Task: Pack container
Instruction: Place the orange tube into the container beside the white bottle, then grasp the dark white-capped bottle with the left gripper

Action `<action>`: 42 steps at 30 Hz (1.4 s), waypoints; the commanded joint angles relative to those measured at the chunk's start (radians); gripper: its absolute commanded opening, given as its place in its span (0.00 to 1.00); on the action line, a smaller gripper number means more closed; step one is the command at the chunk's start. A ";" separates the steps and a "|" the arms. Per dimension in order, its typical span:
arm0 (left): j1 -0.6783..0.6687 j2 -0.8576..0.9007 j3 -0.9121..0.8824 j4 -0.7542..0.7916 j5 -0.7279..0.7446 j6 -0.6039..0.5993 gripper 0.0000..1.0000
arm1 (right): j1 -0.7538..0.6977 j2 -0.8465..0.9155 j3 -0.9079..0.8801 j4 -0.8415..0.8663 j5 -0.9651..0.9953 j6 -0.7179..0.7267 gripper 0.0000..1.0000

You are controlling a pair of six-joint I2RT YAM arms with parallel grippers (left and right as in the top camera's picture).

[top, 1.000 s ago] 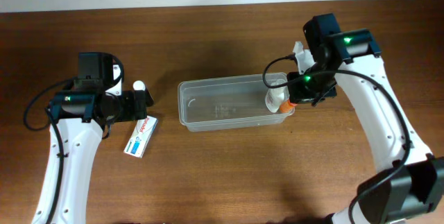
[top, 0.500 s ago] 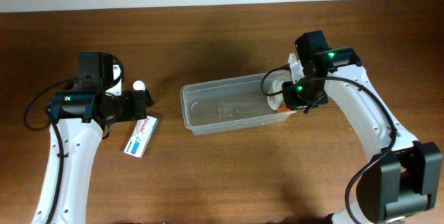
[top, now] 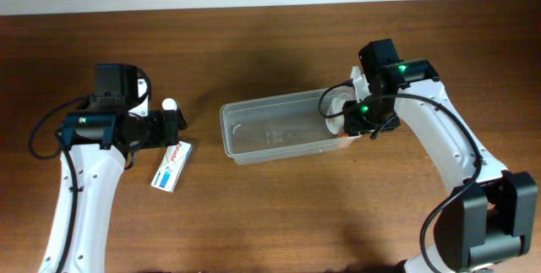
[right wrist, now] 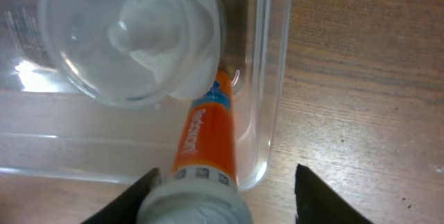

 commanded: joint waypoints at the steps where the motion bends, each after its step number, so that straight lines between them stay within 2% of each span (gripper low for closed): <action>1: -0.001 0.003 0.021 -0.001 0.007 0.015 0.99 | 0.009 -0.031 0.035 -0.043 -0.037 -0.050 0.55; 4: -0.001 0.003 0.021 -0.001 0.007 0.015 0.99 | 0.015 -0.082 0.113 -0.117 -0.100 -0.100 0.56; 8: -0.001 0.003 0.021 -0.001 0.007 0.015 1.00 | 0.029 -0.170 0.223 -0.177 -0.093 -0.112 0.60; 11: -0.001 0.003 0.021 -0.001 0.007 0.015 0.99 | 0.007 -0.232 0.261 -0.158 -0.039 -0.041 0.63; 14: -0.002 0.003 0.021 0.000 0.008 0.015 0.99 | -0.051 -0.267 0.261 -0.136 0.088 0.087 0.70; 16: -0.001 0.003 0.021 0.006 0.008 0.015 0.99 | -0.117 -0.267 0.257 -0.140 0.114 0.140 0.79; 20: -0.002 0.003 0.024 0.014 0.007 0.016 0.99 | -0.245 -0.266 0.208 -0.177 0.042 0.152 0.79; 21: -0.002 0.004 0.036 0.012 0.007 0.016 0.97 | -0.281 -0.266 0.181 -0.203 0.027 0.163 0.80; 23: -0.002 0.012 0.075 0.003 0.008 0.015 0.93 | -0.309 -0.266 0.137 -0.235 0.026 0.166 0.80; 26: -0.002 0.045 0.166 0.003 0.008 -0.001 0.92 | -0.313 -0.266 0.064 -0.241 0.026 0.165 0.80; 31: -0.002 0.194 0.327 0.009 0.008 -0.065 0.92 | -0.313 -0.266 -0.072 -0.194 0.023 0.161 0.80; 34: -0.002 0.290 0.340 0.031 0.032 -0.109 0.92 | -0.313 -0.266 -0.113 -0.169 0.023 0.158 0.81; 40: -0.003 0.497 0.340 0.048 0.124 -0.109 0.92 | -0.313 -0.266 -0.128 -0.158 0.023 0.143 0.82; 41: -0.003 0.529 0.340 0.047 0.124 -0.118 0.91 | -0.313 -0.266 -0.128 -0.158 0.024 0.134 0.82; 42: -0.003 0.574 0.340 0.045 0.132 -0.132 0.84 | -0.313 -0.266 -0.128 -0.159 0.024 0.132 0.82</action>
